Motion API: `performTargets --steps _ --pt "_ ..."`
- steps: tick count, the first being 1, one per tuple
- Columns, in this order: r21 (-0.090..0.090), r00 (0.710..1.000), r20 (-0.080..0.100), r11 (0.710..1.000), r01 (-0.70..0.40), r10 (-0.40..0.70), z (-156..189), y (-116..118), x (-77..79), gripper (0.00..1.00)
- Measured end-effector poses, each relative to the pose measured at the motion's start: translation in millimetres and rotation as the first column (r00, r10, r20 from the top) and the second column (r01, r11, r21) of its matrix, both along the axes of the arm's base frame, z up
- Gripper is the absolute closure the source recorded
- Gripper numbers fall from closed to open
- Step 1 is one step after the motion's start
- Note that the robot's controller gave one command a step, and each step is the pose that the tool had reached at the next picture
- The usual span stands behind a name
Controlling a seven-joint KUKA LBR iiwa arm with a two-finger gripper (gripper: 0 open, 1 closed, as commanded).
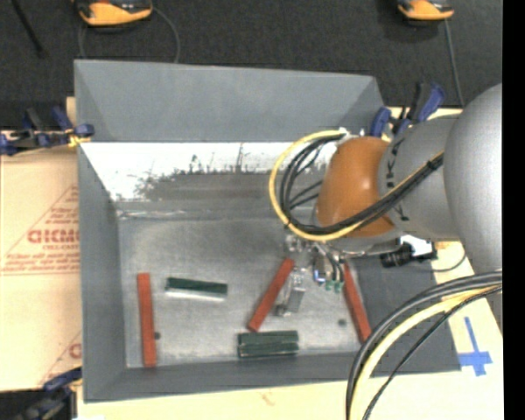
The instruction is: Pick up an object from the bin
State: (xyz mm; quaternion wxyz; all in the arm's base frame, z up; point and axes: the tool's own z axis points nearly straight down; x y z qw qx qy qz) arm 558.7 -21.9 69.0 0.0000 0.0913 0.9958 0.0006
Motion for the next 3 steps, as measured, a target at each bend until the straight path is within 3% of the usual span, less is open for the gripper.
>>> performTargets --steps 1,2,3 --pt "-0.003 1.000 0.003 1.000 -0.001 0.001 2 -4 1.1 1.00" --pt "-0.002 1.000 0.013 1.000 -0.027 0.027 168 3 -0.3 1.00" --pt "-0.003 1.000 0.004 1.000 -0.029 0.029 163 3 -1.9 0.00"
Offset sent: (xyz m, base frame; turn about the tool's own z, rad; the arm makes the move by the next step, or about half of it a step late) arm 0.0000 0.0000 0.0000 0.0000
